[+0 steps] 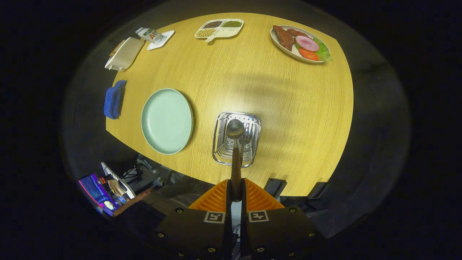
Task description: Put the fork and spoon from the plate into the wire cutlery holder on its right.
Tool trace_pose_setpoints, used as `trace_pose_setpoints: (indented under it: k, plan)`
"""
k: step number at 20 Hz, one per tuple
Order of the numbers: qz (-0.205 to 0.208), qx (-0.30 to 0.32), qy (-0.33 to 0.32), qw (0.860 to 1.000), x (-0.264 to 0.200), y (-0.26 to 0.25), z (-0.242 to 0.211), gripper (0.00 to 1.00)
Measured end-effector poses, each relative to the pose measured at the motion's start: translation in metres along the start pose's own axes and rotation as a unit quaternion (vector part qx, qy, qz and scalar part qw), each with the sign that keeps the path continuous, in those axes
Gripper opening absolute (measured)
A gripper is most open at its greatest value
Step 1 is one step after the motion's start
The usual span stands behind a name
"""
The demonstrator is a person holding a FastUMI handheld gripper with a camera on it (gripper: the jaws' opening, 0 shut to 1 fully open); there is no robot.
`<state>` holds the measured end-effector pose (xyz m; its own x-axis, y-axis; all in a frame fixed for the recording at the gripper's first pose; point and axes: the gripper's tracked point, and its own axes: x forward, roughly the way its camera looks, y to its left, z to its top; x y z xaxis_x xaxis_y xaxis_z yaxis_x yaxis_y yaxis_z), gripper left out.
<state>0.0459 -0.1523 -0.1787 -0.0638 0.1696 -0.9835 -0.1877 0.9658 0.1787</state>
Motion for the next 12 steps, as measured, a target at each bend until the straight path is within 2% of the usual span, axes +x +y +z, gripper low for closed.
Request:
trace_pose_setpoints:
  k: [3,6,9,11,12]
  plan:
    - [-0.019,-0.003,-0.018,1.0,-0.01,-0.009,0.001,0.17]
    - [-0.005,0.009,-0.055,0.998,-0.031,0.002,-0.002,0.47]
    - [0.0,0.022,-0.137,0.99,-0.053,0.012,0.002,0.47]
    - [0.001,0.032,-0.219,0.975,-0.07,0.028,0.005,0.47]
    - [0.01,0.039,-0.267,0.963,-0.081,0.038,0.012,0.47]
